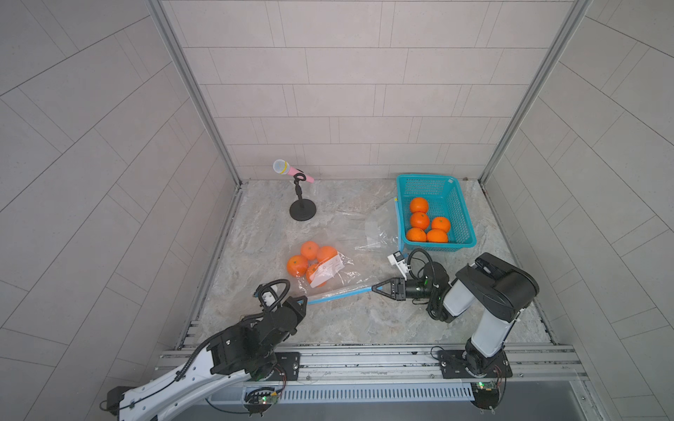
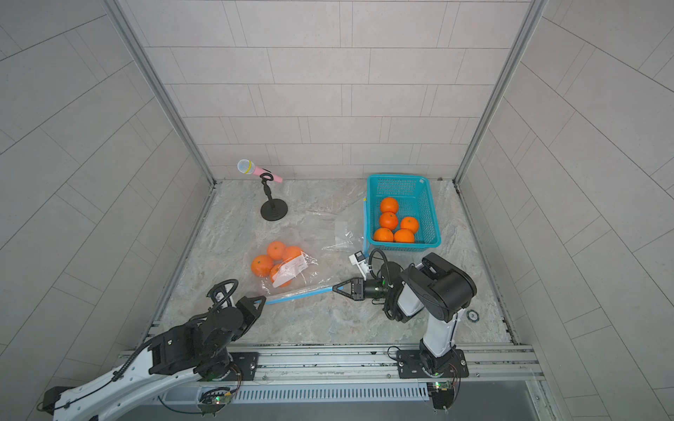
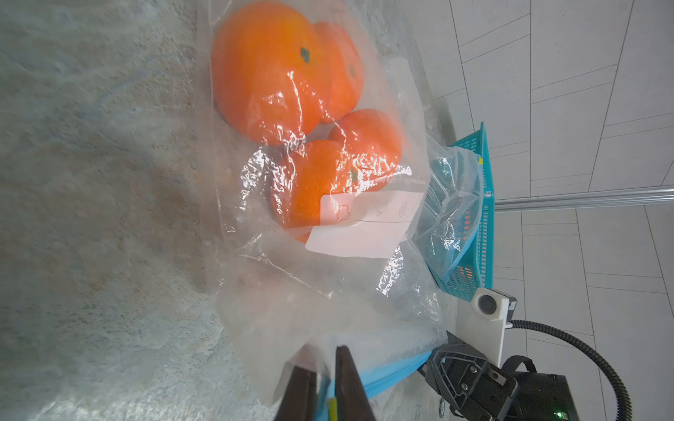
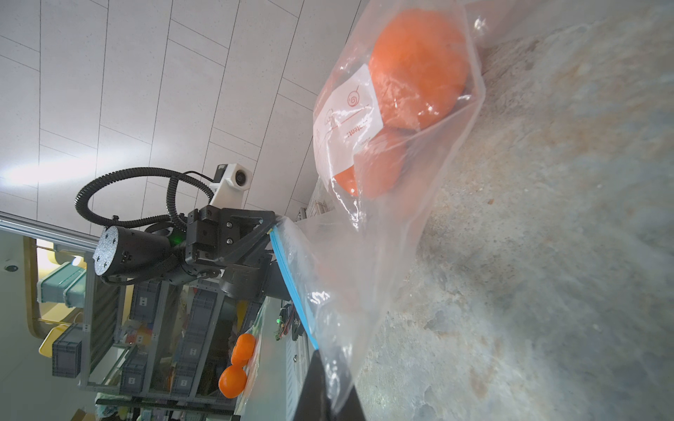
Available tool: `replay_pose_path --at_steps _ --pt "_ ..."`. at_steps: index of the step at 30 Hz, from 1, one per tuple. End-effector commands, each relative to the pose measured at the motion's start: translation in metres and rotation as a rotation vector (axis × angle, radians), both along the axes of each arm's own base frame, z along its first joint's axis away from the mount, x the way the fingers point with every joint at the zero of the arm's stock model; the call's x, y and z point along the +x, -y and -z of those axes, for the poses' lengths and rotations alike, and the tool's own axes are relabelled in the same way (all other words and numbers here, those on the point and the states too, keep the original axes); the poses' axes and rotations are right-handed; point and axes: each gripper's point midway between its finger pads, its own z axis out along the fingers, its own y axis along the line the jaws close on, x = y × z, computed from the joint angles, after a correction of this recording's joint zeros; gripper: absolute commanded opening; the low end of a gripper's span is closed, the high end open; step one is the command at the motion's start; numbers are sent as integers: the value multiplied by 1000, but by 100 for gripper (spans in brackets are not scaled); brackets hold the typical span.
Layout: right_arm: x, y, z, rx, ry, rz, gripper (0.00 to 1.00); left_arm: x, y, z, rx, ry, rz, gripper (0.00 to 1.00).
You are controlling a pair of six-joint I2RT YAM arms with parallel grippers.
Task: Open the zip-top bag and take out the orange
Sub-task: Unzip the zipper on the zipper food storage bag.
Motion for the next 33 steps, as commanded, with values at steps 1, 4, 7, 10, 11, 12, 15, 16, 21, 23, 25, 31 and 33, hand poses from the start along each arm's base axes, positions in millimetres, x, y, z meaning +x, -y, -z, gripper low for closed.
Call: replay_pose_path --at_steps 1,4,7,10,11,12,15,16,21,23,25,31,33 --pt "24 21 16 -43 -47 149 0 0 -64 11 317 26 -131 7" --pt "23 21 17 -45 -47 147 0 2 -56 17 316 21 -109 6" --pt "24 21 21 -51 -56 144 0 3 -52 17 333 11 -100 5" --pt "26 21 23 -52 -61 148 0 4 -56 15 372 9 -106 4" --pt "26 20 22 -51 -60 145 0 4 -56 13 377 15 -102 4" --pt "26 20 21 -49 -56 145 0 4 -57 11 384 17 -103 4" --pt "27 20 17 -40 -53 146 0 4 -57 9 384 26 -98 10" --pt "28 19 17 -39 -52 146 0 4 -55 9 377 28 -90 12" --pt "29 19 19 -41 -62 149 0 8 -47 1 380 65 -42 63" --pt "30 19 13 -30 -54 153 22 11 -44 -12 414 116 -8 86" --pt "30 20 4 -15 -44 165 44 13 -41 -27 442 161 33 100" --pt "28 21 -14 20 -18 168 52 27 2 -75 530 305 237 100" --pt "25 24 -18 25 -7 177 52 30 29 -80 553 311 343 100"
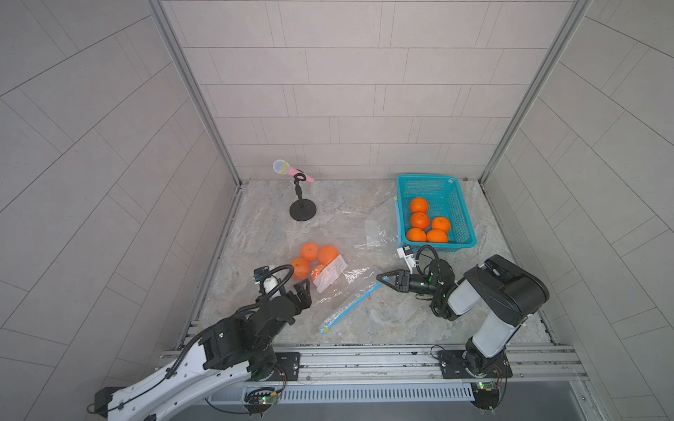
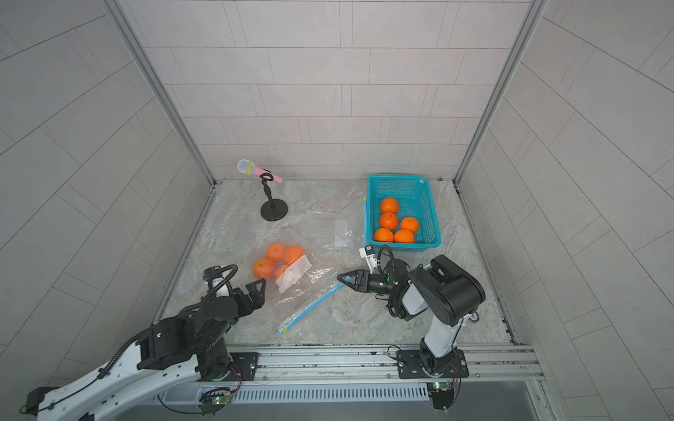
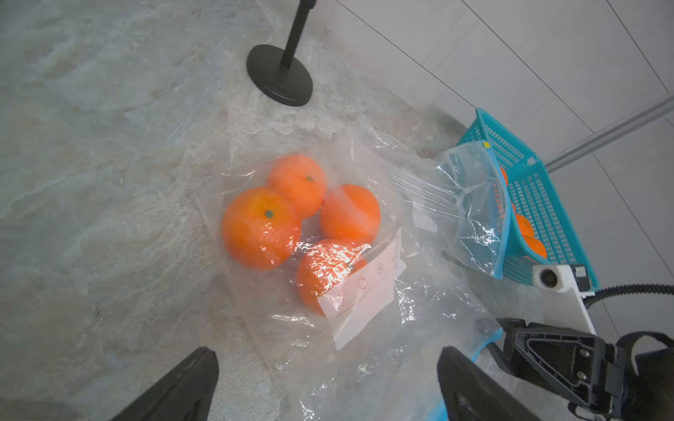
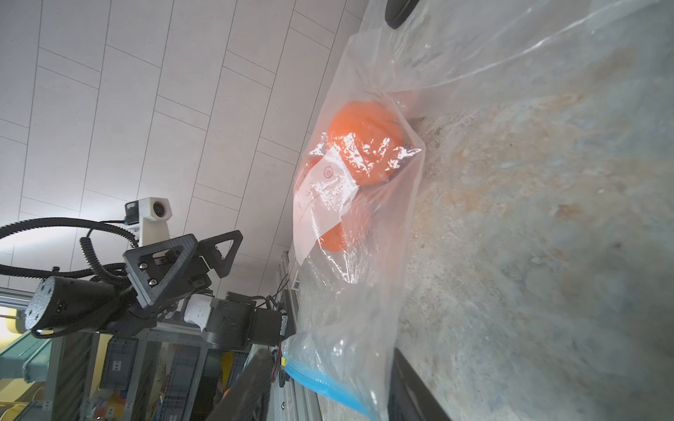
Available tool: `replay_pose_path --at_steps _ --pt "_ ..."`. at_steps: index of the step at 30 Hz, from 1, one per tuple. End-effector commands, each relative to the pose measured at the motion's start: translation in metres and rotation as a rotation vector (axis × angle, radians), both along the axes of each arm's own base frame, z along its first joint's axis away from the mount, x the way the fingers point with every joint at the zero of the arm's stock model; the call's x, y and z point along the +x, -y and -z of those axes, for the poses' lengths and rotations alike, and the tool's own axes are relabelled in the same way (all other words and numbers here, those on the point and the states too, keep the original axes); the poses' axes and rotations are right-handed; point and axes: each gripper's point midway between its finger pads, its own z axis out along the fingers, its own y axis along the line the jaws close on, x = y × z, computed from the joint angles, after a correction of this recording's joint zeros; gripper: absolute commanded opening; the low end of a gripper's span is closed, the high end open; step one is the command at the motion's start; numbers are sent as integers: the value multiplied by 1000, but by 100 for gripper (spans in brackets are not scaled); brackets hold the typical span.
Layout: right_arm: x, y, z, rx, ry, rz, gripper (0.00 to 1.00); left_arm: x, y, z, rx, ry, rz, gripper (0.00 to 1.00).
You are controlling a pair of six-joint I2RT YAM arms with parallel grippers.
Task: Open the zip-top bag and take out the orange
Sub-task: Unzip the zipper on the zipper food storage bag, then open the zipper of the food storage bag at the center of the board.
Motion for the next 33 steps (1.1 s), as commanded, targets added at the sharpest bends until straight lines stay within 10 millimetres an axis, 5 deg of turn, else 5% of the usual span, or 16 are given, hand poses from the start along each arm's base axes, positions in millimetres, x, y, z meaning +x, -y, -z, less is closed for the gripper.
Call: replay_pose_path --at_steps 1,5,12,17,21,27,30,33 --pt "-7 5 -12 25 19 17 52 8 48 -15 98 31 217 100" --pt "-20 13 -15 29 11 38 52 -5 111 9 232 -95 517 97" --pt "-35 17 -1 -8 7 46 52 -35 137 67 613 -230 742 91" --pt "-34 14 9 -24 -14 26 51 -45 156 78 573 -231 828 90" --pt "-34 13 15 -37 -24 19 49 -31 142 83 608 -217 711 85" --pt "-35 12 8 -22 -8 8 48 -38 141 105 623 -316 751 64" --pt "-35 12 7 -21 -8 9 48 -37 139 108 657 -347 742 62" --pt "-35 13 7 -21 -6 14 47 -38 147 116 584 -362 761 46"
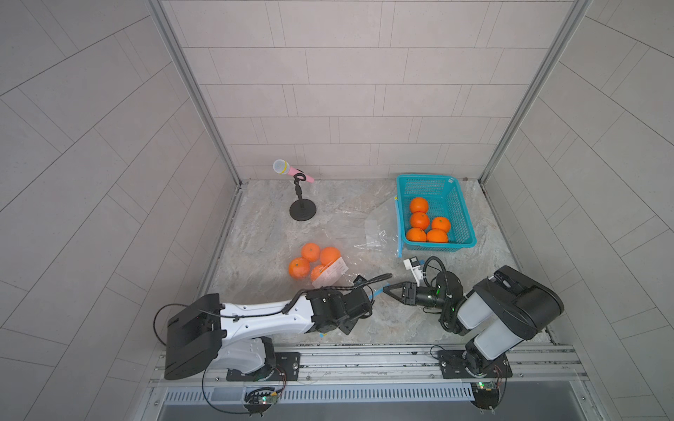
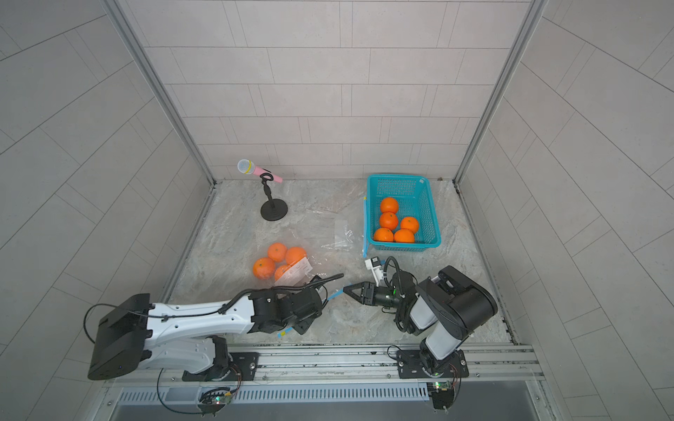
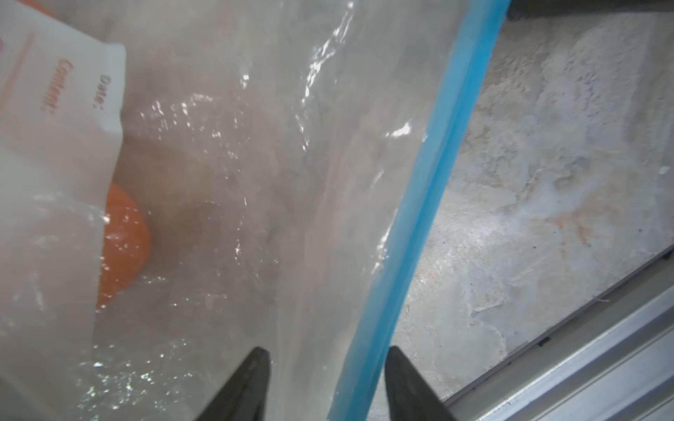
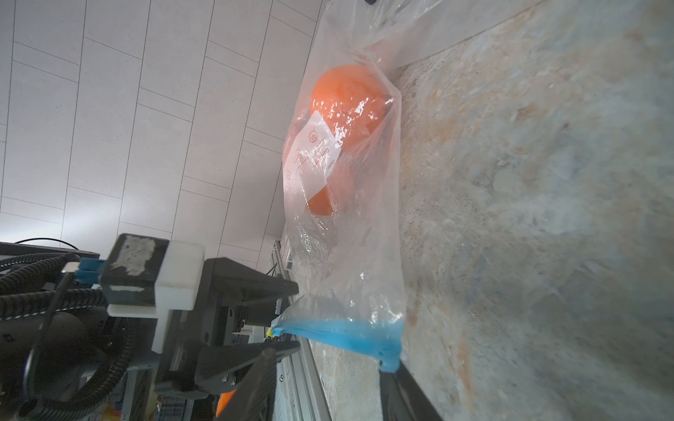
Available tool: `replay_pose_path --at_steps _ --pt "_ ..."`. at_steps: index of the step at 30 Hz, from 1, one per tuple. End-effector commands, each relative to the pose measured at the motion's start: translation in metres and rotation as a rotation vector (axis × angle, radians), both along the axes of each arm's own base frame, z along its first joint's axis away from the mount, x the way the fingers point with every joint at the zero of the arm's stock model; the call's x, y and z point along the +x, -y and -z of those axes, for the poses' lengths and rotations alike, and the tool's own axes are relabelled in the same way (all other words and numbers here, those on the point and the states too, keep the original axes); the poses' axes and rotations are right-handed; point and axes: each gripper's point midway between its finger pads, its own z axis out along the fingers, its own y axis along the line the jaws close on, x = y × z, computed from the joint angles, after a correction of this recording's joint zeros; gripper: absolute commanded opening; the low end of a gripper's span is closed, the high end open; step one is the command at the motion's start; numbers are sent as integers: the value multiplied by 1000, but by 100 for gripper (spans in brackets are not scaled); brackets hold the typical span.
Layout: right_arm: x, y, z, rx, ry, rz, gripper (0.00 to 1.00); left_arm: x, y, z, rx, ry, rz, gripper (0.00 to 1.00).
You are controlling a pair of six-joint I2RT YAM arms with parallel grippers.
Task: Open the zip-top bag and take out the orange
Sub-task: Open the zipper of the food storage bag at the center of the board.
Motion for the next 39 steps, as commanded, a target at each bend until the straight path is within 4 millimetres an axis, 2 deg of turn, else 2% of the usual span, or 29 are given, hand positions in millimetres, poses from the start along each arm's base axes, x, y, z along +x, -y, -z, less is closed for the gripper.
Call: replay_pose_path --at_steps 1,4,8,11,14,17,21,23,24,25,26,30,39 --pt "0 -2 -10 19 44 -11 46 -3 10 3 -63 -52 10 43" --pt "-1 -2 -8 15 41 -10 46 -5 11 2 -94 -65 6 43" --pt "-3 -1 -5 4 48 -8 46 -7 14 -12 -191 -80 2 44" --pt "-3 -2 -4 1 43 -12 46 -1 5 -12 -199 -68 -34 43" --pt "-2 -4 0 -6 35 -17 46 -3 3 -4 -216 -114 -45 30" --pt "-2 -6 2 -10 33 -23 46 -6 2 -1 -201 -135 -36 28" --pt "-3 -8 3 -12 32 -31 46 -5 3 0 -209 -133 -43 13" --pt "-4 -7 3 -14 33 -27 46 -4 1 3 -187 -132 -41 11" --pt "-5 -8 2 -12 38 -29 46 -4 -1 7 -164 -132 -47 12" --pt "-5 -8 1 -11 39 -31 46 -4 -2 11 -153 -138 -49 18" --pt "-5 -9 1 -9 38 -33 46 -6 1 14 -155 -152 -42 21" --pt "-5 -13 2 -9 33 -42 46 -8 4 24 -139 -175 -33 25" --pt "-7 -14 5 -16 25 -48 46 -3 -1 35 -100 -158 -61 24"
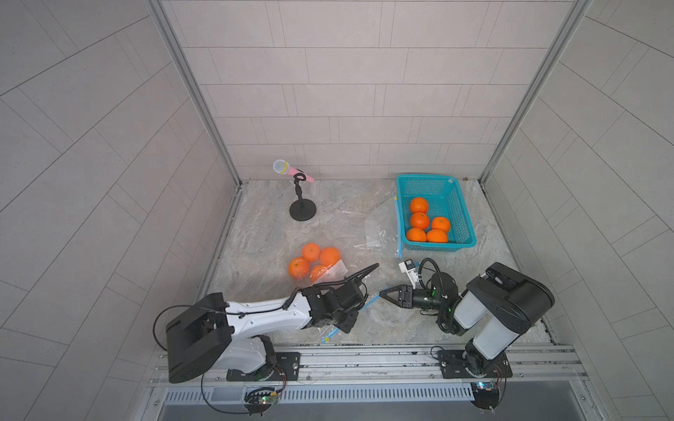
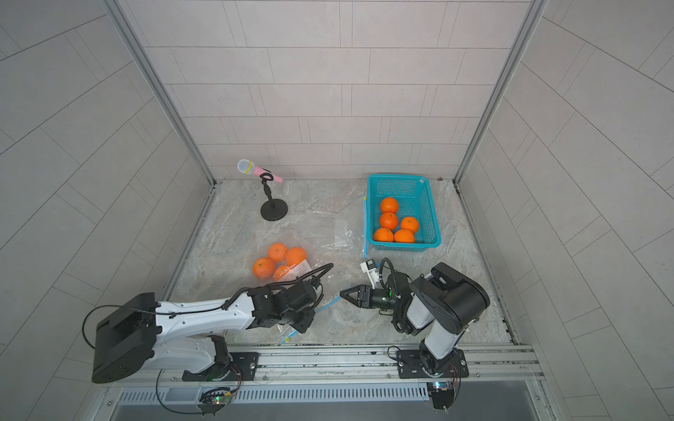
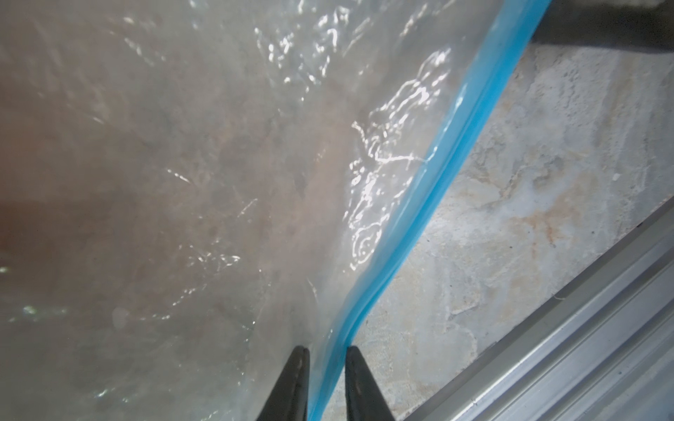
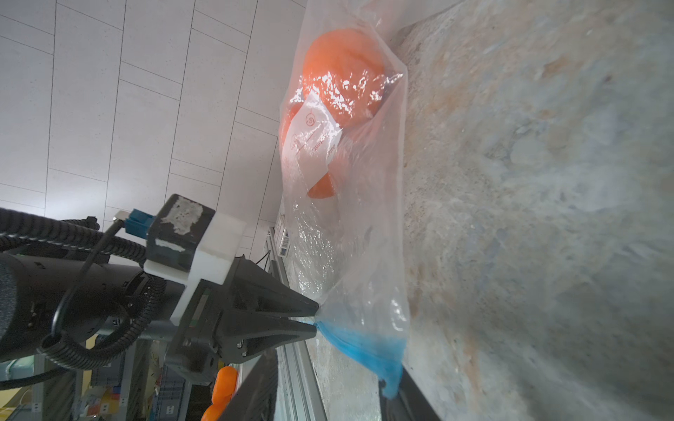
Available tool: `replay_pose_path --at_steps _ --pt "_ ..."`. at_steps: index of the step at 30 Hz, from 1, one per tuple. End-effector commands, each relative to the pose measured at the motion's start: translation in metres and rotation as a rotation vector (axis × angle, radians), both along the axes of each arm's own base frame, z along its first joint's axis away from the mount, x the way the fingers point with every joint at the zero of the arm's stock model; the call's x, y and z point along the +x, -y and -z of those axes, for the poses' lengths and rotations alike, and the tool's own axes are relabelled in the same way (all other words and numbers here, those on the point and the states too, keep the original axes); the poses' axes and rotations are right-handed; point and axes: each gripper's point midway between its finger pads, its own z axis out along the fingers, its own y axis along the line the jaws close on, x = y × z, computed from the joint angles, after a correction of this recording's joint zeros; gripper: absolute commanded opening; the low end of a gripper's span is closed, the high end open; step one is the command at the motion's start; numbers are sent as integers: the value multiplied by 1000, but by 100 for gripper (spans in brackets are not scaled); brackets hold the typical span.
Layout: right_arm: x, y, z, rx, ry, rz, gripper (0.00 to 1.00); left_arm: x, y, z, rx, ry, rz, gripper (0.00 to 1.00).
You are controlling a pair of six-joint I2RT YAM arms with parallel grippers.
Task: Open the zip-top bag and take out the orange
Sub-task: Open the zipper of the food storage bag at the center of the board.
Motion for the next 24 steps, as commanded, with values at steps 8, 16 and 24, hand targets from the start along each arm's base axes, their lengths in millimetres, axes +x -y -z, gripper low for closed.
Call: replay_pose_path --at_steps 8,16,24 --pt "-1 -2 -4 7 30 -3 46 11 -5 11 69 94 -22 17" --pt "-4 0 4 -12 16 -4 46 12 -3 18 99 149 -34 19" --pt "-6 1 1 -7 23 -1 46 13 8 18 116 189 -28 32"
